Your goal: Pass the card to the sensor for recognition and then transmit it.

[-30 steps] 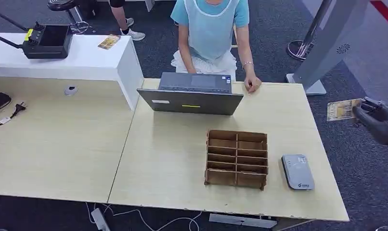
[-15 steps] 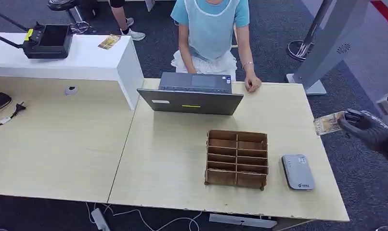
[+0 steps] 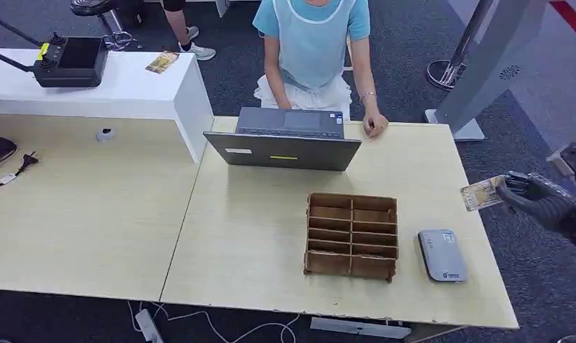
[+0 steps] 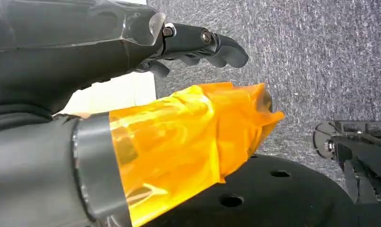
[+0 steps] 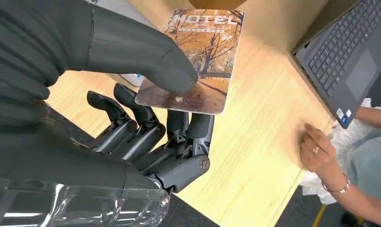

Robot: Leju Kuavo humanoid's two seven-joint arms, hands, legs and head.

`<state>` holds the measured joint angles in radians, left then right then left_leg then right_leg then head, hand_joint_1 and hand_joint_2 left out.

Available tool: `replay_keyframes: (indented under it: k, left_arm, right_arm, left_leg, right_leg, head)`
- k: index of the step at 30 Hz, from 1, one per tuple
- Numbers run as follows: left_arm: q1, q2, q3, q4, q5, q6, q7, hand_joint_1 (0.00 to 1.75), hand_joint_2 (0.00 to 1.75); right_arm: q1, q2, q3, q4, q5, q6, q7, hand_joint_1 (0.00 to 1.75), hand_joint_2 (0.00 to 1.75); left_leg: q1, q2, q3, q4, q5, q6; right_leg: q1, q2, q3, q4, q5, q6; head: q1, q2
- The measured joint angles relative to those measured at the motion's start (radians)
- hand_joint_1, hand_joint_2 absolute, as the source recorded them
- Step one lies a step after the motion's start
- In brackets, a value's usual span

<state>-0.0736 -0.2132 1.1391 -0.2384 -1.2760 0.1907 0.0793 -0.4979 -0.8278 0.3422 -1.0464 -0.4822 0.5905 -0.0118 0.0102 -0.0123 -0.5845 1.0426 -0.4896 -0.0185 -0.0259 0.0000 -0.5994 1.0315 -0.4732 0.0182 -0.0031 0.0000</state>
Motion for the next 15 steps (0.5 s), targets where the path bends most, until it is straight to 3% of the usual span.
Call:
replay_keyframes:
  k: [15]
  left_arm:
    - [-0.001,0.000,0.000,0.001,-0.010,0.002,-0.003,0.00,0.00]
  right_arm:
    - [0.067,0.008,0.052,0.001,0.055,-0.024,-0.009,1.75,1.75]
  left_leg:
    - [0.000,0.000,0.000,0.000,0.000,0.000]
  right_leg:
    - [0.000,0.000,0.000,0.000,0.000,0.000]
  head:
    - [0.000,0.000]
